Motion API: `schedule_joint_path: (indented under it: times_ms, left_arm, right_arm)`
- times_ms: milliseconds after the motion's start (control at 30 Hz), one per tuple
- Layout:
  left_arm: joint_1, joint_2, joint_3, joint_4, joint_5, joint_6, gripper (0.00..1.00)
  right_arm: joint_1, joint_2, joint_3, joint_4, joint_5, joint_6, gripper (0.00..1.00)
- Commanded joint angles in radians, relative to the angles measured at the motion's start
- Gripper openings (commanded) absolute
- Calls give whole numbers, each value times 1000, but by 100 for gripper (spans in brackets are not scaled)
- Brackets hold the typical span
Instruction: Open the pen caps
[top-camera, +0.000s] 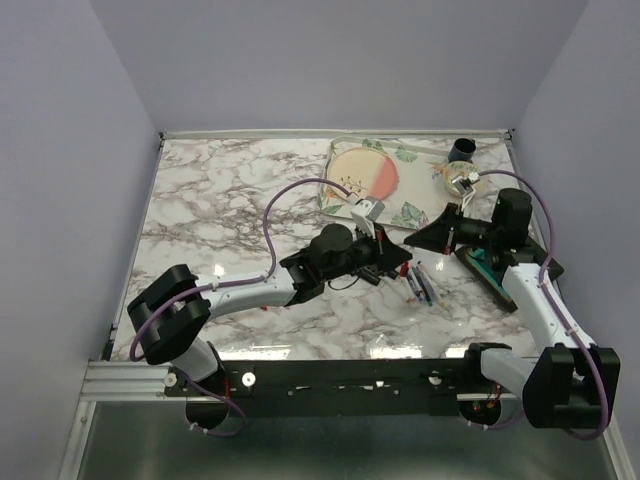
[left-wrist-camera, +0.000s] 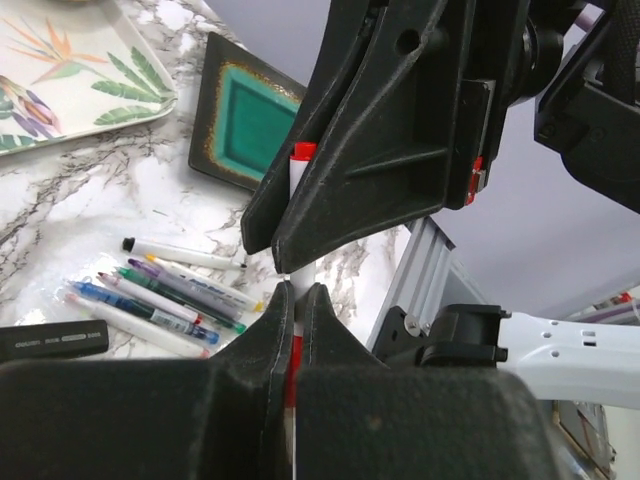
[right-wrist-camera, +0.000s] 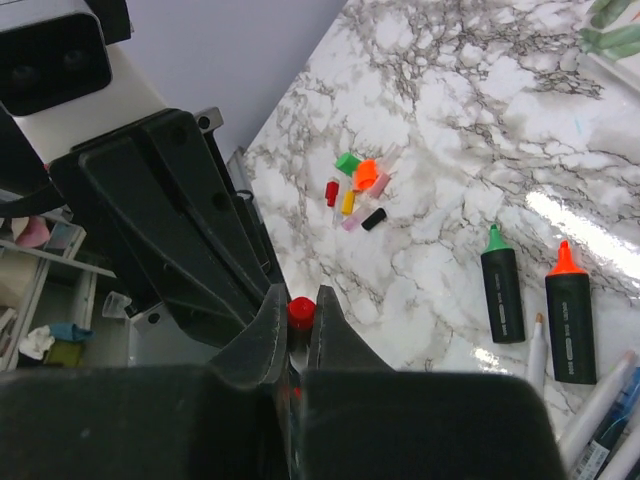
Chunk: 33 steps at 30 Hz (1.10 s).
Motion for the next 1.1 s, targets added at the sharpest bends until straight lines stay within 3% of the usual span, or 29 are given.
schedule_joint_path:
  times_ms: [0,67,167,433,800,833,867,900,1067]
  left_arm:
    - [-11,7,37,33,-9,7,28]
    - [-11,-8,20,29,-4,27,47]
    - [-11,-35,-20,-3,-19,54,60]
    - [-11,2,-45,-39,10,57,58]
    - [-11,64,7,-57,86,53,31]
    - [-13,73,9,-62,91,53,27]
    - [-13,76,12,-81,94,53,9]
    - [-13,79,15,-100,94,56,2]
    - [-36,74,-23,-187,91,68,0]
  right_arm:
    - [1,7,18,-31,-26,-55,1]
    - [1,-7,19,-39,10,-75,1]
    - [-1,-36,15,-40,55,-85,1]
    - [-1,-35,15,-40,79,-93,0]
    - [-1,-21,19,-57,101,-116,1]
    - [-1,-24,19,-60,113,-115,1]
    - [-2,-27,19,-57,121,-121,0]
    - [-4,-33,19,-62,132,-121,1]
    - [-59,-84,-1,-24,251,-77,1]
